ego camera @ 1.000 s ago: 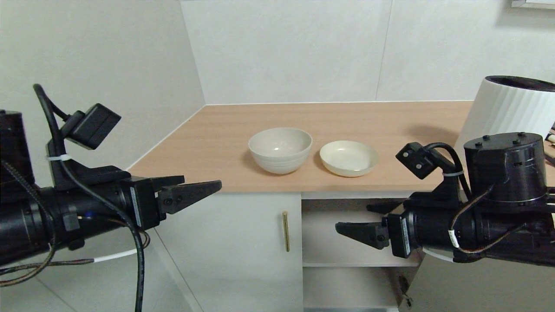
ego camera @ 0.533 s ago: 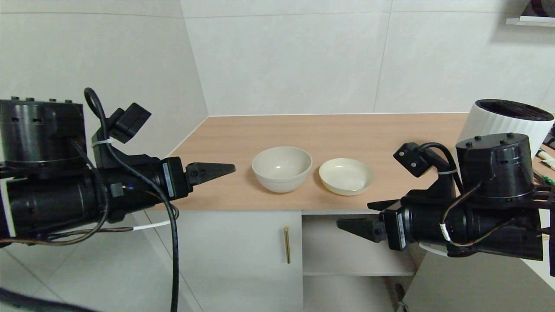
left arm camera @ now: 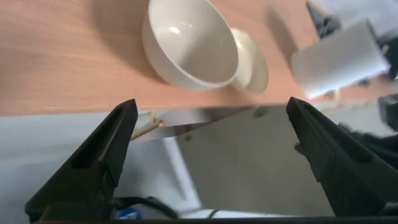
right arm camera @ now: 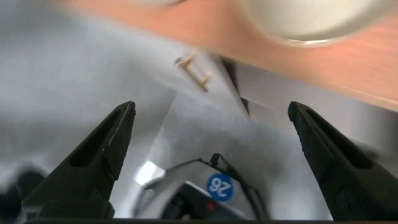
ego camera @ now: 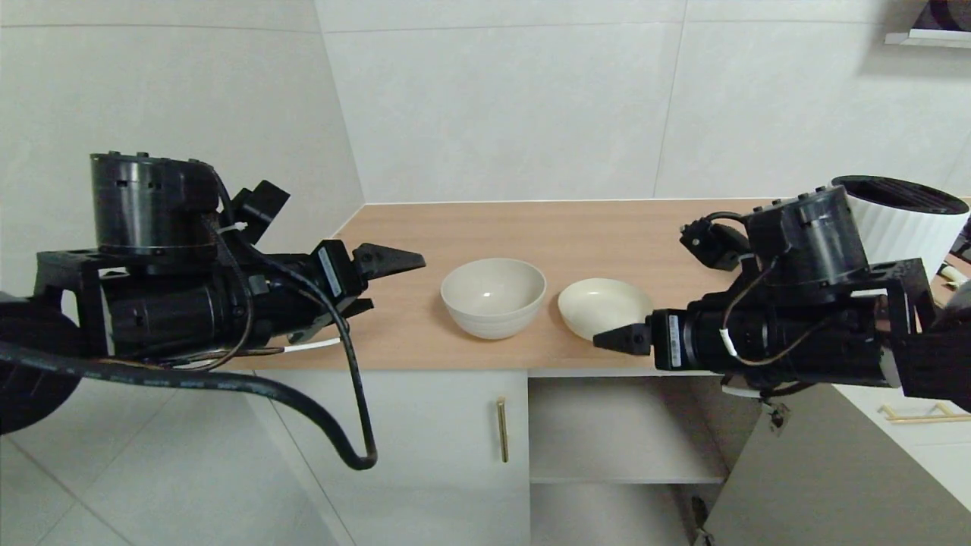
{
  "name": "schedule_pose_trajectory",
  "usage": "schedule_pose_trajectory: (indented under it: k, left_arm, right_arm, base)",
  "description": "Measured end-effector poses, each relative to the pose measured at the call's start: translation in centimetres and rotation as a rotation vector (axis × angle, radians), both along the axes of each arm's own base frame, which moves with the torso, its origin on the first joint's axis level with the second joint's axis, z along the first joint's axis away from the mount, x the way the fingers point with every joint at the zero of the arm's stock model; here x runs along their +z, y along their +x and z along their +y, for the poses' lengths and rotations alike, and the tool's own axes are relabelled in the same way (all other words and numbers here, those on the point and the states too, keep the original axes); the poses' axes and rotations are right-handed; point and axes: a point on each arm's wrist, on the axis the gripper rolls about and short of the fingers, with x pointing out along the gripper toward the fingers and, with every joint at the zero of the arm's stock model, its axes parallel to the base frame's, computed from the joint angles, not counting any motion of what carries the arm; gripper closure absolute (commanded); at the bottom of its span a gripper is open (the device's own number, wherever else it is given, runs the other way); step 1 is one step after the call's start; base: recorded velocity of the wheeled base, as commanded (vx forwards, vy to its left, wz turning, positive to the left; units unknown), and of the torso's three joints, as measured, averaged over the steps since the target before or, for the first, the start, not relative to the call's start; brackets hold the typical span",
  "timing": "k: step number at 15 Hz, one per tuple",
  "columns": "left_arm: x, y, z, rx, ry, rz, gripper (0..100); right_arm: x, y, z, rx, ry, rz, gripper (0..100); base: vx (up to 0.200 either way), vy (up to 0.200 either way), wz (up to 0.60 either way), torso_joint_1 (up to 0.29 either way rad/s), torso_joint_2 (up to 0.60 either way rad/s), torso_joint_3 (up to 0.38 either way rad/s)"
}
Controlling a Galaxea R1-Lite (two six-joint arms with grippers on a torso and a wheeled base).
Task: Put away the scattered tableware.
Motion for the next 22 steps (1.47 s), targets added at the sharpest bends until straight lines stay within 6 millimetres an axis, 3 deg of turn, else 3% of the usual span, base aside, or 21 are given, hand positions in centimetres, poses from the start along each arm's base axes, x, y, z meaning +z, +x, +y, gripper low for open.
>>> schedule_pose_trajectory:
  k: [3, 7, 15, 22]
  left_arm:
    - [-0.5, 1.6, -0.6, 0.085, -0.021, 0.038, 0]
    - [-2.0, 3.6, -2.2, 0.14, -0.022, 0.092, 0]
    - [-5.3, 5.7, -4.1, 0.118, -0.005, 0.132, 0]
    - [-6.3, 6.2, -4.5, 0.12, -0.01, 0.161, 0]
  right_arm:
    - [0.2, 2.6, 0.2, -0.178, -0.021, -0.021, 0]
    - [-0.6, 4.7, 0.0, -0.24, -0.021, -0.001, 0]
    - [-1.3, 5.2, -0.2, -0.25, -0.024, 0.013, 0]
    - [-1.3, 5.2, -0.1, -0.251, -0.028, 0.014, 0]
  base:
    - [0.0, 0.0, 0.0, 0.0, 0.0, 0.0]
    - [0.0, 0.0, 0.0, 0.0, 0.0, 0.0]
    - [0.0, 0.0, 0.0, 0.0, 0.0, 0.0]
    - [0.0, 0.0, 0.0, 0.0, 0.0, 0.0]
